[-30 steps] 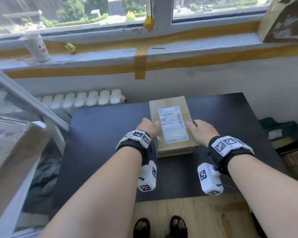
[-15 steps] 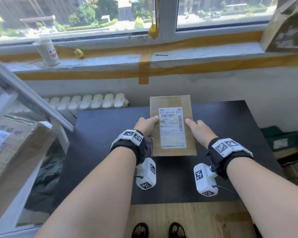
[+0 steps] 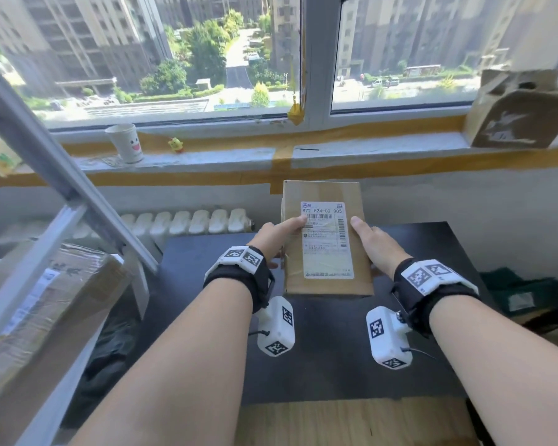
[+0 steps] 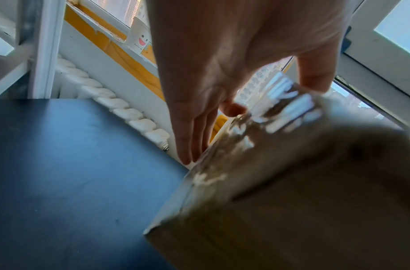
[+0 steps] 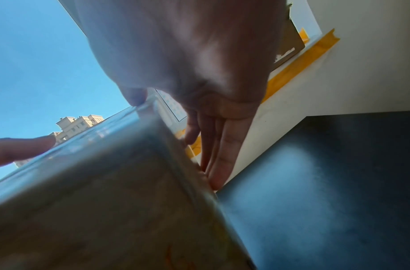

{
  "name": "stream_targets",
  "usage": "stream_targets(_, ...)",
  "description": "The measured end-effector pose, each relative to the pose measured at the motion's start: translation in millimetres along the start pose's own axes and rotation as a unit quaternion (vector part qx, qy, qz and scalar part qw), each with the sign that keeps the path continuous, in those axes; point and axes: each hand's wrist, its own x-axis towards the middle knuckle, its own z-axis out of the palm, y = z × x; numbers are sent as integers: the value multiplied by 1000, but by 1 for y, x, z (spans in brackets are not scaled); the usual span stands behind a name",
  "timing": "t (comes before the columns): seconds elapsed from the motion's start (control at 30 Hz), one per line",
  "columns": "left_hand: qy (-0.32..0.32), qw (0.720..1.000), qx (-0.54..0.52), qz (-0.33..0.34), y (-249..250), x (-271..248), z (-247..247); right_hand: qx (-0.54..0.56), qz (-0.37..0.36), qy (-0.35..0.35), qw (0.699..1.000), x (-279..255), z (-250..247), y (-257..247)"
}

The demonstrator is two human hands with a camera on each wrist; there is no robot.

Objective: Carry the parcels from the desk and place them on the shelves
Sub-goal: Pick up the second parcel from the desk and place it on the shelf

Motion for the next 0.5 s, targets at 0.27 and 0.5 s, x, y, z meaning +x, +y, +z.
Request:
stream_targets(0.27,-2,998,-51,31,1,-25,-26,65,-4,16,998,-26,18,-10)
stream_targets(0.5,-71,996,-25,47,-12,-23,-52,157,52,7,986,-65,47,-13)
